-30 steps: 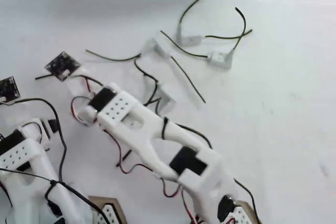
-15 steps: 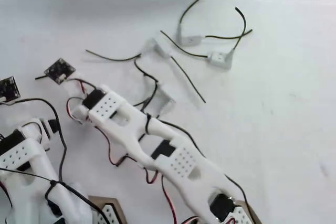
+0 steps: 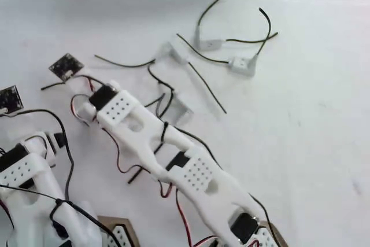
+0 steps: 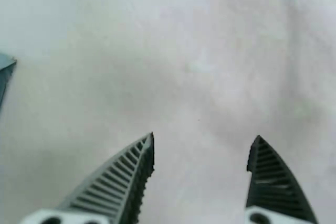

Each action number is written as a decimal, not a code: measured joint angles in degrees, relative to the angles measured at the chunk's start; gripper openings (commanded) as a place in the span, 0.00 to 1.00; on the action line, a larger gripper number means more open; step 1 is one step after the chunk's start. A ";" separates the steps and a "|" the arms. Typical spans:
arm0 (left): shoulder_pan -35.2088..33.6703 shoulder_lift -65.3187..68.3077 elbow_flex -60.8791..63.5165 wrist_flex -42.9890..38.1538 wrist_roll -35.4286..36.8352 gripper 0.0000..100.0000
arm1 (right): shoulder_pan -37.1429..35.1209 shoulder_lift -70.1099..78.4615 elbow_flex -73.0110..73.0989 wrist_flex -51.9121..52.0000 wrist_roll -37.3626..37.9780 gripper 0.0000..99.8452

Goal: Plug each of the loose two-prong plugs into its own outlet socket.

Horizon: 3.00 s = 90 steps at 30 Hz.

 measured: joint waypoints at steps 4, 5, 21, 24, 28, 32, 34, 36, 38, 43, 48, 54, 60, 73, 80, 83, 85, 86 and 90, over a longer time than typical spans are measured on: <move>0.00 0.00 0.00 0.00 0.00 0.28 | 0.00 0.00 -8.88 10.99 0.00 0.02; 0.00 0.00 0.00 0.00 0.00 0.28 | 0.18 0.00 -11.08 13.45 0.00 0.02; 0.18 -0.09 1.32 -2.73 0.00 0.28 | 7.21 -18.90 6.15 22.15 1.23 0.02; 0.79 -0.09 1.41 -2.81 0.00 0.28 | 9.14 -29.98 18.11 22.07 1.23 0.02; 0.70 -0.09 1.41 -2.81 0.00 0.28 | 13.98 -44.22 34.20 22.15 4.22 0.02; 0.70 -0.09 1.41 -2.81 0.00 0.28 | 20.13 -56.53 49.58 21.36 8.26 0.02; 0.70 -0.09 1.41 -2.81 0.00 0.28 | 23.91 -61.63 57.14 19.60 10.73 0.02; 0.70 -0.09 1.41 -2.81 0.00 0.28 | 27.16 -65.67 64.62 16.44 12.92 0.02; 0.70 -0.09 1.41 -2.81 0.00 0.28 | 30.15 -68.84 72.18 12.84 15.03 0.02; 0.70 -0.09 1.41 -2.81 0.00 0.28 | 35.69 -70.77 88.35 2.99 19.60 0.02; 0.70 -0.09 1.85 -2.81 0.00 0.28 | 36.48 -69.36 95.82 0.09 23.47 0.03; 0.70 -0.09 1.85 -2.81 0.00 0.28 | 36.48 -62.24 96.09 -0.44 24.00 0.13; 0.70 -0.09 1.85 -2.81 0.00 0.28 | 36.48 -55.56 95.65 -0.44 24.00 0.13; 0.70 -0.09 1.85 -2.81 0.00 0.28 | 36.48 -53.89 91.25 -0.44 24.00 0.07; 0.70 -0.09 1.85 -2.81 0.00 0.28 | 36.48 -53.89 91.25 -0.44 24.00 0.09; 0.70 -0.09 1.85 -2.81 0.00 0.28 | 36.48 -52.66 91.16 -0.44 24.00 0.09; 0.70 -0.09 1.85 -2.81 0.00 0.28 | 36.40 -50.64 90.64 -0.44 24.00 0.09; 0.70 -0.09 1.85 -2.81 0.00 0.28 | 36.40 -49.49 90.20 -0.44 24.00 0.08; 0.70 -0.09 1.85 -2.81 0.00 0.28 | 36.48 -45.19 87.65 0.00 24.00 0.08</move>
